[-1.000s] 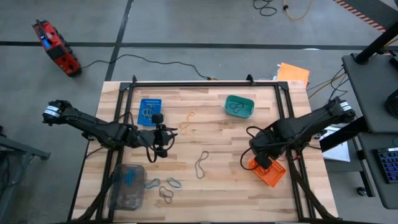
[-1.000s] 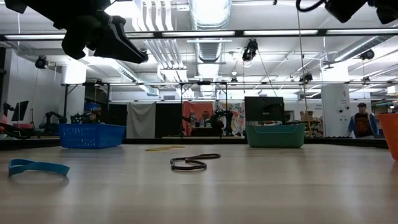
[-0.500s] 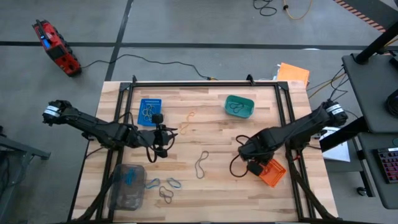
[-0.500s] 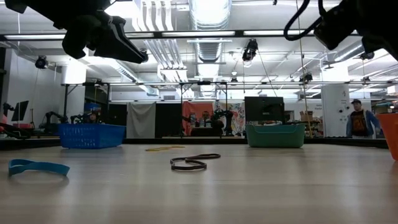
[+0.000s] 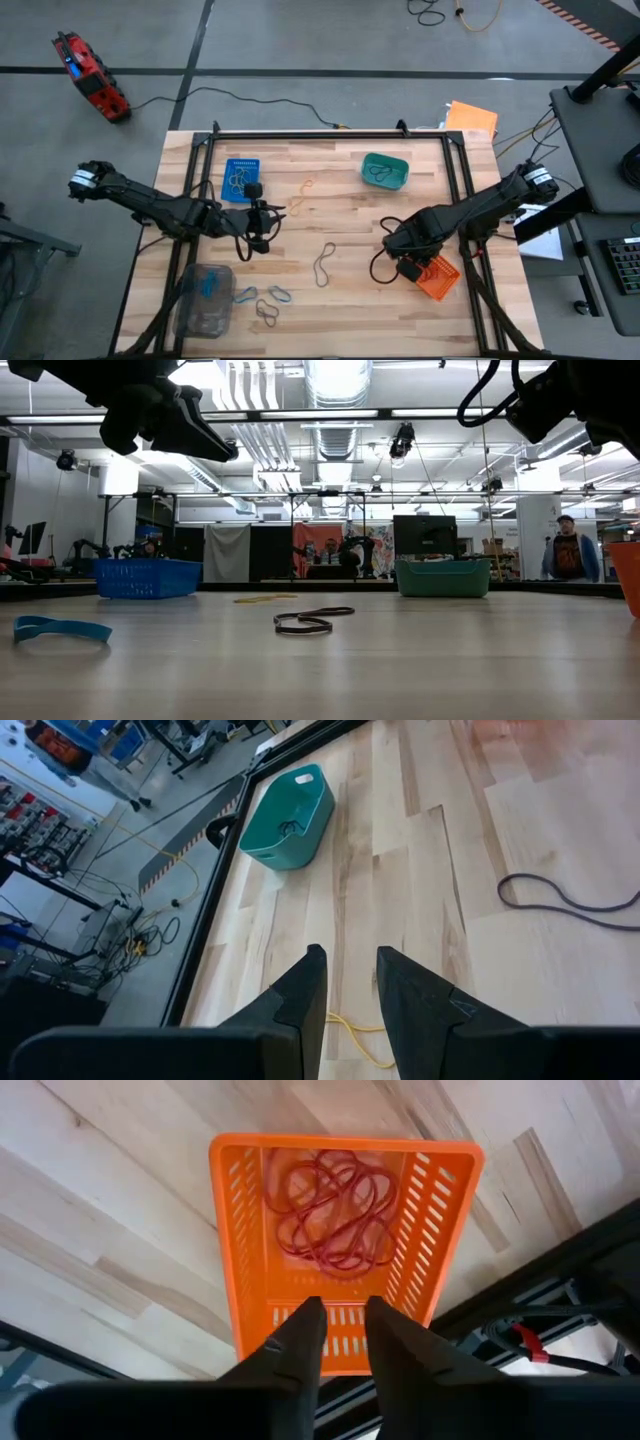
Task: Sort rubber bands into baskets
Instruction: Put the yellow rubberband into the blue bin
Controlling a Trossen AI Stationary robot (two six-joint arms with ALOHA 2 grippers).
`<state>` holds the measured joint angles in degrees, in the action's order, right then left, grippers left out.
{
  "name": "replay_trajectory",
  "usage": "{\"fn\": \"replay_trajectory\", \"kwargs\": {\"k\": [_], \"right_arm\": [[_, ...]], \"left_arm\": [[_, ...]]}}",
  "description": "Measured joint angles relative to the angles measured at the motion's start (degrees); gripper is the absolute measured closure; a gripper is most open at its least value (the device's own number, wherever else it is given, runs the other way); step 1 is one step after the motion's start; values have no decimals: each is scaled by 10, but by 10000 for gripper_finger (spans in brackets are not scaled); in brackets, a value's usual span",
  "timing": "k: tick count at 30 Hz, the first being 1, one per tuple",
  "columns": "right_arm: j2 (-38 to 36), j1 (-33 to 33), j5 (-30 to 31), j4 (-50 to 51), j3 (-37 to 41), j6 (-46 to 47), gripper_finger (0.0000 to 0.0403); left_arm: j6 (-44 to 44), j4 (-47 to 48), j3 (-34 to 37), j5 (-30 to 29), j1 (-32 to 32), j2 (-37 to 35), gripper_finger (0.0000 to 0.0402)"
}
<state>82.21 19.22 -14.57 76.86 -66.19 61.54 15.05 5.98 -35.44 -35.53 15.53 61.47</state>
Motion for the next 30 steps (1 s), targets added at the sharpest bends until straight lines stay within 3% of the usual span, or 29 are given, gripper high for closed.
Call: {"fn": "replay_trajectory", "kwargs": {"k": [7, 13, 17, 20, 27, 30], "right_arm": [[0, 0, 25, -5, 0, -26, 281], [0, -7, 193, -89, -2, -110, 260], [0, -17, 310, -218, -1, -225, 261], [0, -26, 360, -334, 2, -331, 268], [0, -45, 372, -643, 53, -622, 284], [0, -54, 372, -756, 88, -695, 290]], "left_arm": [[1, -3, 0, 0, 0, 0, 326], [7, -18, 0, 0, -1, 0, 326], [7, -22, 0, 0, -1, 0, 326], [7, -23, 0, 0, -1, 0, 326], [-6, -26, 0, 1, -1, 0, 326], [-6, -26, 0, 1, -1, 0, 326]]}}
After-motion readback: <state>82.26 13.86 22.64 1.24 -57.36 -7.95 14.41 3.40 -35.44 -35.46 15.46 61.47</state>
